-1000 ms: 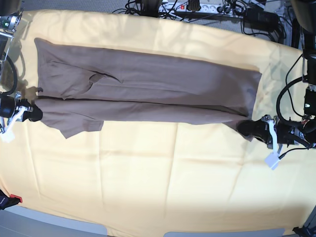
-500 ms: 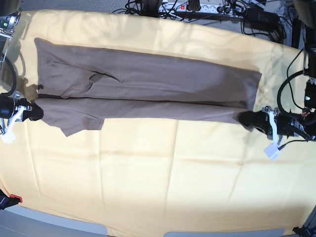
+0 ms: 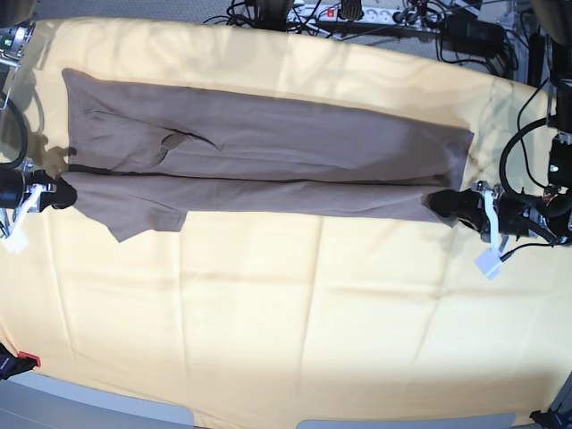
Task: Fold the T-shirt properly
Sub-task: 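Lay the hem down over the shirt body and release with both grippers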
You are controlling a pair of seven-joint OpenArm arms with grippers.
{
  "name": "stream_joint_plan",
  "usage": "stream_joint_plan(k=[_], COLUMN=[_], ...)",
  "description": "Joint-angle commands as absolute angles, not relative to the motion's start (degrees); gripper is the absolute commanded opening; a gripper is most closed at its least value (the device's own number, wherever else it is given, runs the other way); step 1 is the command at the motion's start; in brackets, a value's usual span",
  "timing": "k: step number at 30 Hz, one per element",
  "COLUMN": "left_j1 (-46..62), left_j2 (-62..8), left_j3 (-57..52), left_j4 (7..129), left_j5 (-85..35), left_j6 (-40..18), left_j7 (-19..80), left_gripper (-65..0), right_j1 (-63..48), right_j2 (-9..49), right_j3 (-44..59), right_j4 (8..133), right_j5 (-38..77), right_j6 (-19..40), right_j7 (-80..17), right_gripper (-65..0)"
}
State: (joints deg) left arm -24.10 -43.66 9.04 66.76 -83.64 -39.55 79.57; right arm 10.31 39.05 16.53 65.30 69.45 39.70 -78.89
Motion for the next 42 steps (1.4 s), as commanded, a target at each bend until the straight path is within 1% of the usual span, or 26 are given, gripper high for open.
stream_joint_plan(k=[1,2,3,4,5,11,15,18,22,26,37,42], left_j1=[-25.41,-25.41,-25.41,-25.41,-25.41,-24.38,-22.41,-21.17,-19.79,-19.73,-19.7,-19.7], left_j2=[-44.77,-44.77,-44.77,-44.77,-44.8,-44.8,-44.75,-44.77,-44.77,-44.8,-44.77,-44.8], left_j3=[8.56,8.56,8.56,8.56,8.56,8.56,8.56,8.56,8.56,8.56,8.54,8.56], left_j4=[67.59,67.59,67.59,67.59,67.59,67.35,67.35,67.35,67.35,67.35,67.35,67.35], left_j5=[-85.0,-85.0,-85.0,-85.0,-85.0,-85.0,-85.0,-85.0,-85.0,-85.0,-85.0,-85.0], left_j6=[-40.0,-40.0,-40.0,-40.0,-40.0,-40.0,-40.0,-40.0,-40.0,-40.0,-40.0,-40.0], left_j7=[79.55,79.61,79.59,79.59,79.59,79.55,79.31,78.98,78.91,78.65,77.89,77.84], left_gripper=[-53.7,-45.5,-38.1,-32.8,-30.5,-30.5,-30.5,-30.5,-30.5,-30.5,-30.5,-30.5], right_j1=[11.6,11.62,11.62,11.64,11.97,12.99,13.89,15.31,16.16,16.01,14.92,14.74], right_j2=[41.01,41.06,41.1,41.12,41.12,40.64,39.59,37.45,33.67,31.29,26.89,26.35], right_j3=[16.84,16.84,16.84,16.86,16.86,16.86,16.86,16.86,16.84,16.84,16.73,14.96], right_j4=[66.26,66.26,66.26,66.26,66.26,66.28,66.28,66.28,66.28,66.28,66.22,66.22], right_j5=[70.54,70.57,70.57,70.57,70.59,75.79,75.75,70.59,63.07,53.12,49.23,49.17], right_j6=[40.0,40.0,40.0,40.0,40.0,40.0,40.0,40.0,40.0,40.0,40.0,40.0], right_j7=[-78.52,-78.48,-78.02,-77.3,-76.73,-73.14,-69.84,-66.87,-65.32,-59.96,-58.46,-58.46], right_gripper=[-42.2,-31.7,-24.2,-20.7,-20.2,-20.3,-20.3,-20.2,-20.2,-20.3,-20.2,-20.3])
